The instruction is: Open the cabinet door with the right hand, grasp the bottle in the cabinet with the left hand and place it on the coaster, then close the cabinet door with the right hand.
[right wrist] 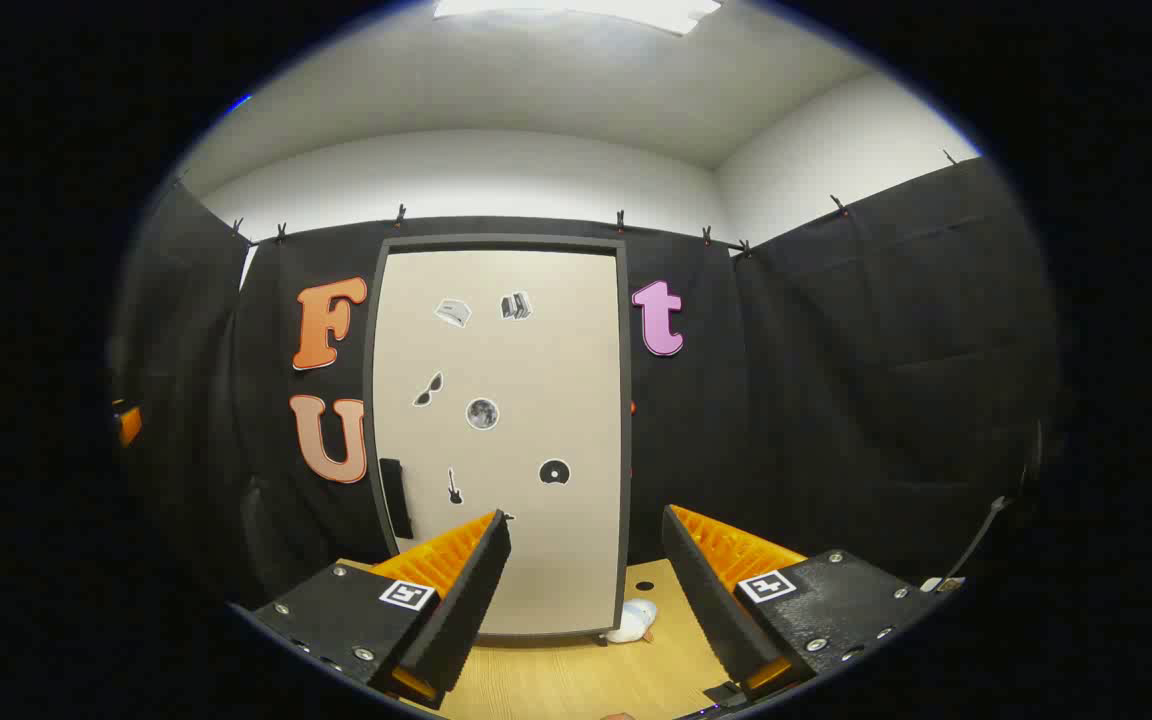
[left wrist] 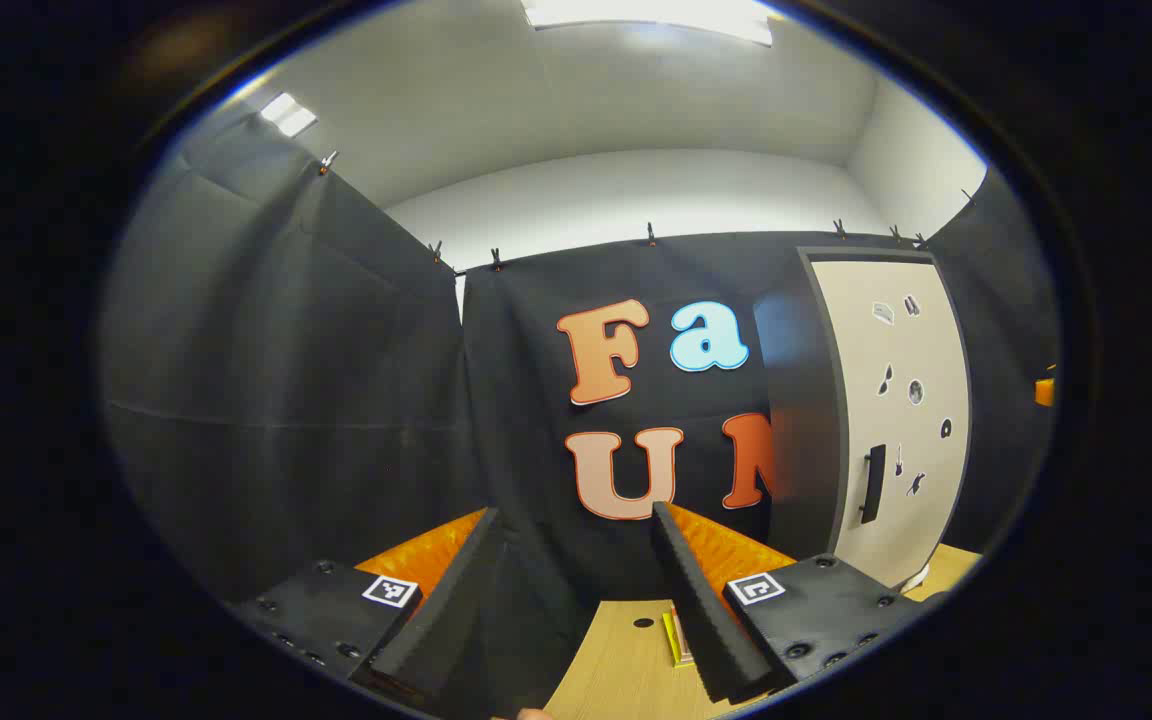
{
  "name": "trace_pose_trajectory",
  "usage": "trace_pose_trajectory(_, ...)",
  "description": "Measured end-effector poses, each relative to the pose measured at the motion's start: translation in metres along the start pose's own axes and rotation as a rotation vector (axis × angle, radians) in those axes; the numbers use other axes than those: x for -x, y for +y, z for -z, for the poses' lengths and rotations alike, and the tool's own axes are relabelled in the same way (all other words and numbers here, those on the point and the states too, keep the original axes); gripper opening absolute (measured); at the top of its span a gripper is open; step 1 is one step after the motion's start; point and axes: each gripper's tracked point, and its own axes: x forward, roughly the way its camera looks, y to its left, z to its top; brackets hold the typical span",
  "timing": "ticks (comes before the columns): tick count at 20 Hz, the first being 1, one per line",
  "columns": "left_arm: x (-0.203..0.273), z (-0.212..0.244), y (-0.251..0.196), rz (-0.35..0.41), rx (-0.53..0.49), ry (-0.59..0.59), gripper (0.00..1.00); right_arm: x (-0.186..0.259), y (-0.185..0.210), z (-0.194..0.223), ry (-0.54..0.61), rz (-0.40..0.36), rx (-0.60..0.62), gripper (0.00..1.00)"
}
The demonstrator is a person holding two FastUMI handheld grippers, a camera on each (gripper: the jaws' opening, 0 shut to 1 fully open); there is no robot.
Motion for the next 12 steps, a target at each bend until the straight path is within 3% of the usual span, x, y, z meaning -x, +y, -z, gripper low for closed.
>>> trace_pose_trajectory(1, 0.001, -0.001, 0.001, 0.0, 0.003, -0.002, 0.94, 0.001, -0.001, -0.001, -0.001, 0.003, 0.005, 0.94)
trace_pose_trajectory(12, 0.009, -0.008, 0.016, -0.01, 0.012, -0.024, 0.94, 0.009, 0.009, -0.005, -0.005, 0.005, 0.026, 0.94)
